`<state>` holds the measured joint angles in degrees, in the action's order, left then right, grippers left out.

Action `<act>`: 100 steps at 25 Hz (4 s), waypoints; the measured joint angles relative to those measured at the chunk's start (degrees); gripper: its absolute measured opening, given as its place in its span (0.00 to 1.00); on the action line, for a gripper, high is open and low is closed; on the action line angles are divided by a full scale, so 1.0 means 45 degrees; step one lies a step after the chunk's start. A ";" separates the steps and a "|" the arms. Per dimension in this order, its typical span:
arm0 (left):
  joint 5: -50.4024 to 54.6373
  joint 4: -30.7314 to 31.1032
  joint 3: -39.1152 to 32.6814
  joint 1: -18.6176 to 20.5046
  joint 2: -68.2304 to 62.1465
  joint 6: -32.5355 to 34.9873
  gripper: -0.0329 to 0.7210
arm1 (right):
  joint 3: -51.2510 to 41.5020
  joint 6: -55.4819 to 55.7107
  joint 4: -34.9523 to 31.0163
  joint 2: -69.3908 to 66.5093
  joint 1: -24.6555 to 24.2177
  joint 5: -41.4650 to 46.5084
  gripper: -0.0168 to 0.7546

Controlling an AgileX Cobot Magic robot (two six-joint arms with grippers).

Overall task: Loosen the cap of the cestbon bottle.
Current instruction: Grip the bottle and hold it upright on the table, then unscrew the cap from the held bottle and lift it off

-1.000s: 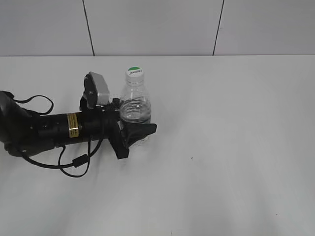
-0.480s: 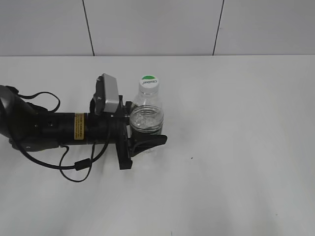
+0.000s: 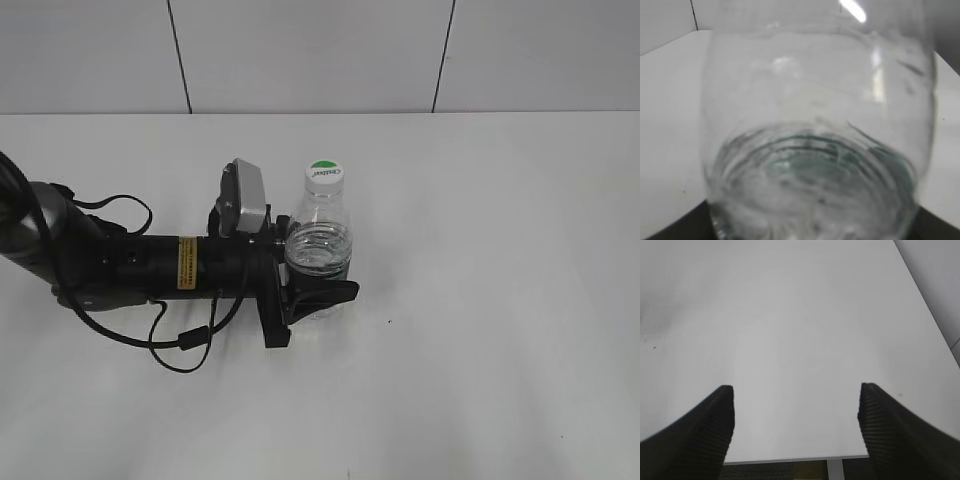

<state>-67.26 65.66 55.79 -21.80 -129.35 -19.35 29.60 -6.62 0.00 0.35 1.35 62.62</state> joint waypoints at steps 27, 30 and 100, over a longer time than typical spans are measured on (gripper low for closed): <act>-0.0531 -0.0270 0.0744 -0.0149 -0.1182 -0.0445 0.58 | 0.0000 0.0000 0.0000 0.0000 0.0000 0.0000 0.78; -0.0531 -0.0270 0.0744 -0.0149 -0.1190 -0.0445 0.58 | 0.0264 0.0000 -0.0157 -0.0055 0.0000 -0.0289 0.78; -0.0519 -0.1195 0.0768 -0.0234 -0.1236 -0.0541 0.57 | 1.6451 0.0171 -0.2582 -2.4559 0.7566 0.1584 0.80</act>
<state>-69.59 60.29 59.24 -22.86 -134.91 -21.78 103.63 -5.85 -11.62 -110.17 35.40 69.75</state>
